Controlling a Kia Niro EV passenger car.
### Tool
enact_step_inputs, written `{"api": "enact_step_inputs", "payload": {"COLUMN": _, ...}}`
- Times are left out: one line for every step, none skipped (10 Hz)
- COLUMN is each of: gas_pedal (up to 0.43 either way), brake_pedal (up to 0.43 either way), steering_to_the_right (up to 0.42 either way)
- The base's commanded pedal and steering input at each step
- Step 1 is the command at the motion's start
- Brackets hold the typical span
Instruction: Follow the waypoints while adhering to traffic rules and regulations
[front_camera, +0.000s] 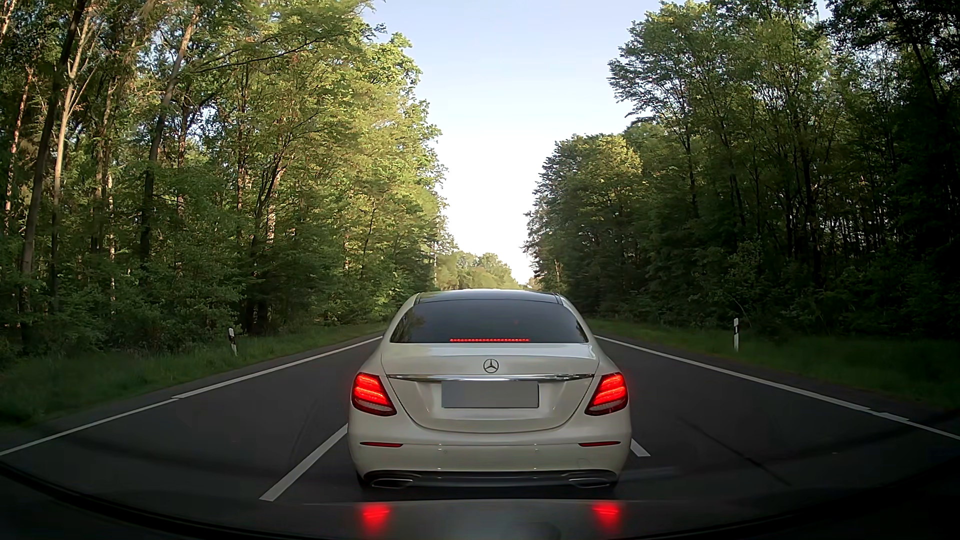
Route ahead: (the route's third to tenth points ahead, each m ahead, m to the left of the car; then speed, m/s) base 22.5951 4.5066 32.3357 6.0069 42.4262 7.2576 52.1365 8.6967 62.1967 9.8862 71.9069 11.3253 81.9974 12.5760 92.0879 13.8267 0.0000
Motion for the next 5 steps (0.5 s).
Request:
{"api": "enact_step_inputs", "payload": {"gas_pedal": 0.000, "brake_pedal": 0.396, "steering_to_the_right": -0.002}}
{"api": "enact_step_inputs", "payload": {"gas_pedal": 0.000, "brake_pedal": 0.396, "steering_to_the_right": -0.002}}
{"api": "enact_step_inputs", "payload": {"gas_pedal": 0.000, "brake_pedal": 0.396, "steering_to_the_right": -0.002}}
{"api": "enact_step_inputs", "payload": {"gas_pedal": 0.000, "brake_pedal": 0.396, "steering_to_the_right": -0.002}}
{"api": "enact_step_inputs", "payload": {"gas_pedal": 0.000, "brake_pedal": 0.396, "steering_to_the_right": -0.002}}
